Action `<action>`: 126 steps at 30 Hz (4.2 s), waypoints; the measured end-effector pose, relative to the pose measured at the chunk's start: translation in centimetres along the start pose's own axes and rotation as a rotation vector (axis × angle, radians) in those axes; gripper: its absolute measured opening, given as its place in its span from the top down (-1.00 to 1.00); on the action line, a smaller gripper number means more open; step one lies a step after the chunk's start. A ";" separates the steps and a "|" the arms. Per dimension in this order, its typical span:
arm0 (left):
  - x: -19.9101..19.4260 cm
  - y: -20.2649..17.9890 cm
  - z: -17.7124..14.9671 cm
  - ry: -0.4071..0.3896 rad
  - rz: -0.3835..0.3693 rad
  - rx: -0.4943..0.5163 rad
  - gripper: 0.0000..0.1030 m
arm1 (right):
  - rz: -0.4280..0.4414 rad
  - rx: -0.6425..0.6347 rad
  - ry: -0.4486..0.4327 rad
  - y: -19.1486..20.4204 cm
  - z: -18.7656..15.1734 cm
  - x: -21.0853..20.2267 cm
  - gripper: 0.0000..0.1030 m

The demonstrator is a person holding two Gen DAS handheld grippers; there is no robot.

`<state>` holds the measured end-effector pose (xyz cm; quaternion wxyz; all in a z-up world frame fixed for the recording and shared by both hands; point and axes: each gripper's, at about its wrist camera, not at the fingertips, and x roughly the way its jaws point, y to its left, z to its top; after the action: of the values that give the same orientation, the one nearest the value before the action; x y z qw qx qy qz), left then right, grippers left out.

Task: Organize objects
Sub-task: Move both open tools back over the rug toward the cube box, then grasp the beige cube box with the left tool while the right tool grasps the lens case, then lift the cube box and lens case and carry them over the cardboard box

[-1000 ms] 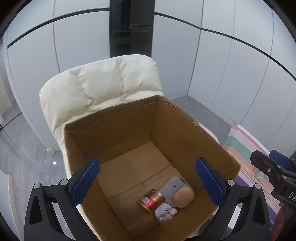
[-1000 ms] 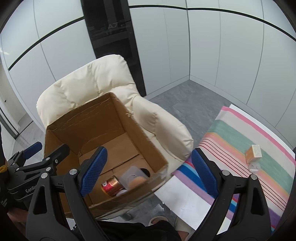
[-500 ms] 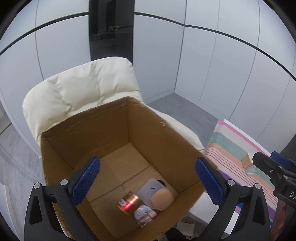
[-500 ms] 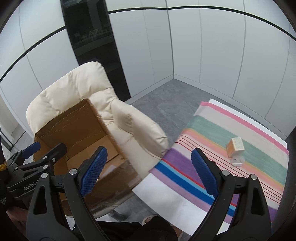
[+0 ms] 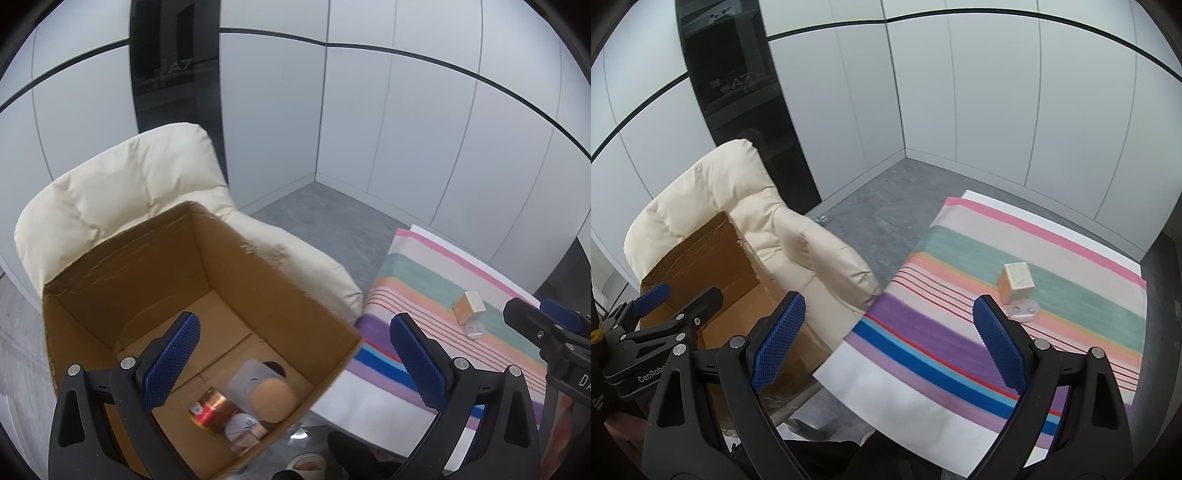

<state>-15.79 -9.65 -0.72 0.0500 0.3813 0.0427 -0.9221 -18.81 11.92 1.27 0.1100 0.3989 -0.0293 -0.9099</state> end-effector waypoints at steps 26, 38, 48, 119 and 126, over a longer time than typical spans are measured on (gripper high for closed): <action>3.6 -10.6 -0.1 0.027 -0.065 0.190 -1.00 | -0.126 0.116 0.009 -9.9 -1.0 -1.1 -0.83; 7.5 -15.8 -1.2 0.071 -0.129 0.234 -1.00 | -0.215 0.117 0.093 -15.8 -3.4 2.6 -0.83; 14.7 -19.2 -2.1 0.100 -0.161 0.315 -1.00 | -0.219 0.193 0.181 -20.0 -5.1 8.5 -0.83; 22.6 -33.5 -4.0 0.207 -0.373 0.481 -0.01 | -0.271 0.231 0.190 -29.4 -6.7 12.9 -0.18; 16.6 -31.5 -2.4 0.195 -0.367 0.436 -0.01 | -0.252 0.219 0.178 -27.3 -5.3 8.1 -0.18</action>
<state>-29.78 20.87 -12.90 -0.2049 0.4558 -0.0836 -0.8621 -25.02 36.92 -12.01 -0.0467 0.4878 -0.0684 -0.8690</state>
